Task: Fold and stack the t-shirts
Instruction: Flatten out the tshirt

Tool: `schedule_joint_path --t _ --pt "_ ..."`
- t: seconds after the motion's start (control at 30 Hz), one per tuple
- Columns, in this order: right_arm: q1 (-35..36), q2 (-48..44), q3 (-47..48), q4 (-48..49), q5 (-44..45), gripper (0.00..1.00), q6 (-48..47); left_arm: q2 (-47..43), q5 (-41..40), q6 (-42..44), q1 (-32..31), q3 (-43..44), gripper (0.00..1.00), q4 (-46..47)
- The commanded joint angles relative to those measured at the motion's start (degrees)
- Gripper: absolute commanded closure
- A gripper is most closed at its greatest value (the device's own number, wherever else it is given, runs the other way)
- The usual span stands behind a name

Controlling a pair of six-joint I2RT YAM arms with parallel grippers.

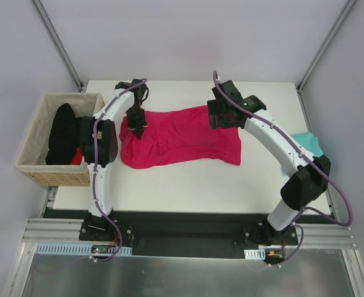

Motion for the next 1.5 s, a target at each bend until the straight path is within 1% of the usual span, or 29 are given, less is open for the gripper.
schedule_joint_path --t 0.0,0.07,0.1,0.13,0.23,0.27,0.33,0.37,0.4,0.47,0.57,0.67,0.77,0.97,1.27,1.47 --pt "0.39 -1.59 0.35 -0.16 -1.16 0.26 -0.75 -9.13 -0.07 -1.81 -0.47 -2.38 1.0 -1.09" --pt "0.3 -2.12 -0.89 0.72 -1.6 0.26 -0.75 -10.02 -0.16 -2.16 -0.64 -2.74 1.0 -1.09" --pt "0.3 -2.47 -1.42 1.16 -1.78 0.26 -0.66 -10.46 -0.07 -2.42 -0.82 -3.09 0.95 -1.09" --pt "0.3 -2.65 -2.12 1.08 -1.95 0.26 -0.49 -10.55 -0.07 -2.51 -0.91 -2.92 0.81 -1.09" --pt "0.3 -3.52 -3.35 1.25 -2.39 0.26 -0.22 -10.81 -0.24 -2.42 -1.61 -2.48 0.77 -1.09" --pt "0.3 -3.79 -3.7 1.34 -2.05 0.26 -0.22 -10.81 -0.33 -2.51 -1.7 -2.31 0.74 -1.09" --pt "0.3 -4.49 -4.58 1.51 -1.78 0.26 -0.13 -10.55 -0.68 -2.6 -1.79 -1.95 0.71 -1.09" --pt "0.39 -4.76 -4.76 1.52 -1.78 0.26 -0.13 -10.2 -0.86 -2.51 -1.79 -1.87 0.67 -1.18" --pt "0.3 -4.84 -5.02 1.6 -1.6 0.26 -0.13 -9.94 -0.86 -2.42 -1.79 -1.43 0.64 -1.18" --pt "0.3 -5.46 -5.64 1.6 -1.43 0.26 0.04 -8.97 -1.04 -1.98 -1.79 -0.9 0.64 -1.27" --pt "0.3 -5.81 -6.16 1.34 -0.81 0.26 0.13 -7.48 -0.95 -1.37 -1.79 0.68 0.66 -1.44" --pt "0.3 -5.81 -6.08 0.81 -0.29 0.26 0.13 -5.29 -1.04 -1.11 -1.61 3.31 0.66 -1.62" --pt "0.3 -5.55 -5.55 0.29 0.33 0.26 0.04 -2.74 -1.04 -0.67 -1.18 7.7 0.65 -2.58" --pt "0.21 -3.88 -3.18 -0.86 1.12 0.26 -0.48 0.7 -1.04 -0.14 0.23 11.84 0.65 -3.73" --pt "0.21 -0.11 0.95 -1.91 0.59 0.26 -1.01 1.76 -1.04 0.3 3.75 12.55 0.63 -4.17" --pt "0.21 1.66 3.14 -2.0 -0.28 0.26 -1.19 2.9 -0.51 0.83 4.1 12.29 0.63 -4.43"
